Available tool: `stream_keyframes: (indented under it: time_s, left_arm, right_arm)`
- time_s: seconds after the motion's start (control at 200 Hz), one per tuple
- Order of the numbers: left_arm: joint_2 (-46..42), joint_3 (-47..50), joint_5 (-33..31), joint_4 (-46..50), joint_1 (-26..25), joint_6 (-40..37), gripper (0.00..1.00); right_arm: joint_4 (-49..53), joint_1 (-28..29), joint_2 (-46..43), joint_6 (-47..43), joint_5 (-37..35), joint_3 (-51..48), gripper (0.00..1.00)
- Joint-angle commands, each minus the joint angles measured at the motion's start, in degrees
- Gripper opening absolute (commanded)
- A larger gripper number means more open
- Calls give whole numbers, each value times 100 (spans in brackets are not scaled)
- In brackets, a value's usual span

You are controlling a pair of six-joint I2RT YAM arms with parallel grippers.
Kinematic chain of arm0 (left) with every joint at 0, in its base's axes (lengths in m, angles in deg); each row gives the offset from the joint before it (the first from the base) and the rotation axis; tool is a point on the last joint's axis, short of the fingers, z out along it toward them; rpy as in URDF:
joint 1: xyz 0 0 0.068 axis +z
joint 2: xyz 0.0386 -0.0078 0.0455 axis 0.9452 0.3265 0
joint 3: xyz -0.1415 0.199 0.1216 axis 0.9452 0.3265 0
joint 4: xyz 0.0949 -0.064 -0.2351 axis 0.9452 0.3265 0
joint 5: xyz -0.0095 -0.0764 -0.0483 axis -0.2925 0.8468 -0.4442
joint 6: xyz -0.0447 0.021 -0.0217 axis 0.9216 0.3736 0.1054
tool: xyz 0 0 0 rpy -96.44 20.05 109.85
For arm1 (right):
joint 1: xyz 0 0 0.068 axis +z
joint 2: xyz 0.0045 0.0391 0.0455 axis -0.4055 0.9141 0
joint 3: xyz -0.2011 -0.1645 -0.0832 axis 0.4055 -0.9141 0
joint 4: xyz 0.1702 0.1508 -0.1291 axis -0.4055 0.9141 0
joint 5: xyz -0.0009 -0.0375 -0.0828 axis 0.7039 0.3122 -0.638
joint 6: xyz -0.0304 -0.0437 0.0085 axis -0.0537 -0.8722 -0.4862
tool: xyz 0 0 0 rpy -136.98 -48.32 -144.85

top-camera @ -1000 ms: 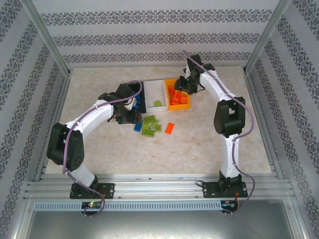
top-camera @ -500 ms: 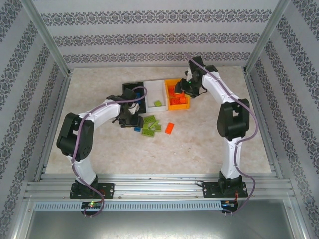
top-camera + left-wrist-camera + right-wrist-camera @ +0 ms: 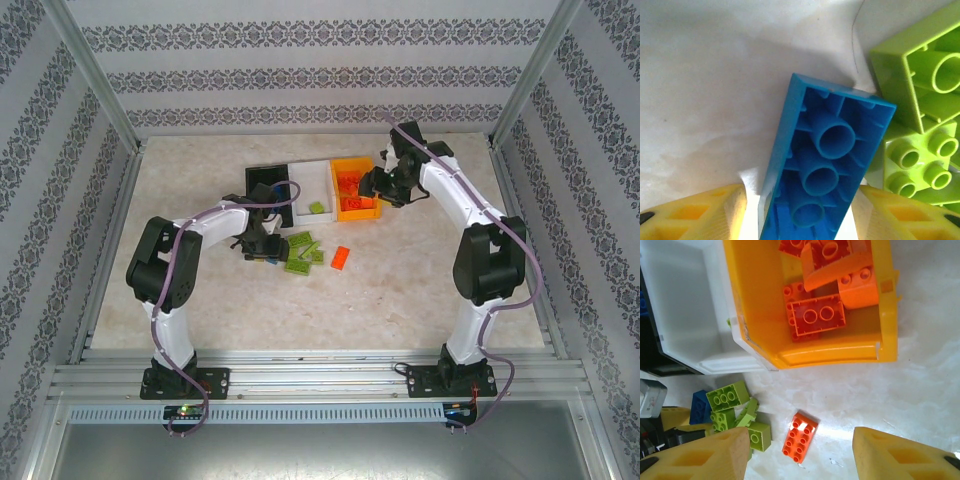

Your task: Sort the legos into containers by color

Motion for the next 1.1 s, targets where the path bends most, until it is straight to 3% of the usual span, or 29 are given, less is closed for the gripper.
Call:
stream_keyframes:
  time_s: [0.0, 0.365, 0.814, 1.094]
  left_arm:
    - [296, 60, -129, -159, -67, -52, 57]
    - [110, 69, -153, -40, -69, -23, 36]
    - [-1638, 852, -264, 559, -65, 165, 35]
    - [-1849, 92, -486, 910, 174, 13, 35]
  right_arm:
    - [-101, 44, -235, 36, 111, -184, 58]
    - [-215, 290, -329, 48, 87, -422, 58]
    - [-535, 473, -333, 195, 208, -802, 58]
    - [-768, 614, -266, 469, 318, -1125, 60]
